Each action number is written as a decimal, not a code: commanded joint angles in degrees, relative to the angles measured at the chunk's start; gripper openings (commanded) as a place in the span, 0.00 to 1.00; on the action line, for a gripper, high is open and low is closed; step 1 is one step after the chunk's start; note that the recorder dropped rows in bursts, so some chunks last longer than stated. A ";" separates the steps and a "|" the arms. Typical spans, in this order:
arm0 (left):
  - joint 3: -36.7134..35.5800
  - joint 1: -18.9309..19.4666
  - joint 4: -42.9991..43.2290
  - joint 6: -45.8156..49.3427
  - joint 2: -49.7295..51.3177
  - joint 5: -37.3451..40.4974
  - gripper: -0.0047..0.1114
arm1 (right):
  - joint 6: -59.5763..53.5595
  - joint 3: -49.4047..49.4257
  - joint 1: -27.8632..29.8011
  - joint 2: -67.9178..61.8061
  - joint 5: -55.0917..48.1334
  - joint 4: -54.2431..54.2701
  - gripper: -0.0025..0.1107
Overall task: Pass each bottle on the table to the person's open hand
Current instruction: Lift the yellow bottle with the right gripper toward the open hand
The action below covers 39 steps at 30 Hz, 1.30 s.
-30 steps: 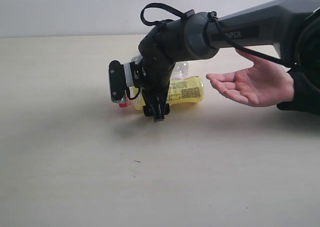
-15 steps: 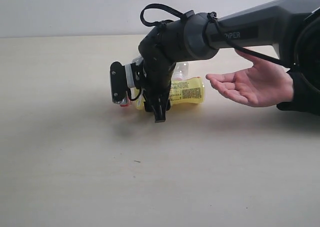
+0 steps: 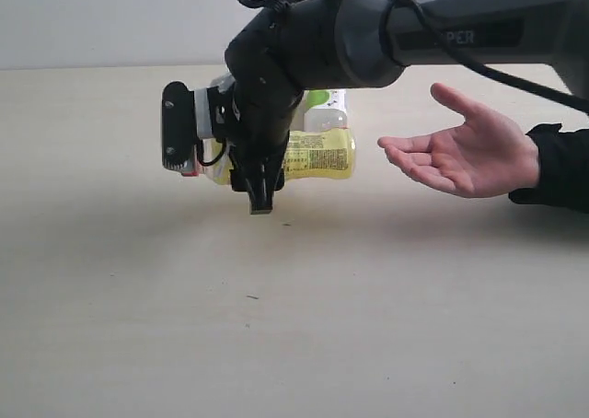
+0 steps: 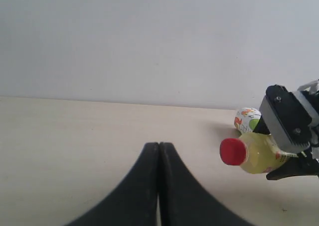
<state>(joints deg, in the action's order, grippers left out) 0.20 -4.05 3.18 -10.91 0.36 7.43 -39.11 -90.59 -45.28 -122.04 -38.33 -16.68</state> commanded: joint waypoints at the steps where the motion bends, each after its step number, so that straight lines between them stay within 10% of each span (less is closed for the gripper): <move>1: -0.20 0.07 -0.45 0.07 -0.36 -0.05 0.04 | 10.62 -0.20 -3.05 6.41 -4.61 0.20 0.02; 15: -0.20 0.07 -0.45 0.07 -0.36 -0.05 0.04 | 40.89 -2.84 -4.65 26.12 -27.12 23.70 0.02; 22: -0.20 0.07 -0.45 0.07 -0.36 -0.05 0.04 | 45.48 -2.84 -3.62 32.82 -31.63 16.17 0.02; 39: -0.20 0.07 -0.45 0.07 -0.36 -0.05 0.04 | 47.60 4.60 20.71 34.23 -31.63 19.27 0.02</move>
<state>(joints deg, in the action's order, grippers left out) 0.20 -4.05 3.18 -10.91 0.36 7.43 9.64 -87.89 -28.23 -86.87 -70.16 1.25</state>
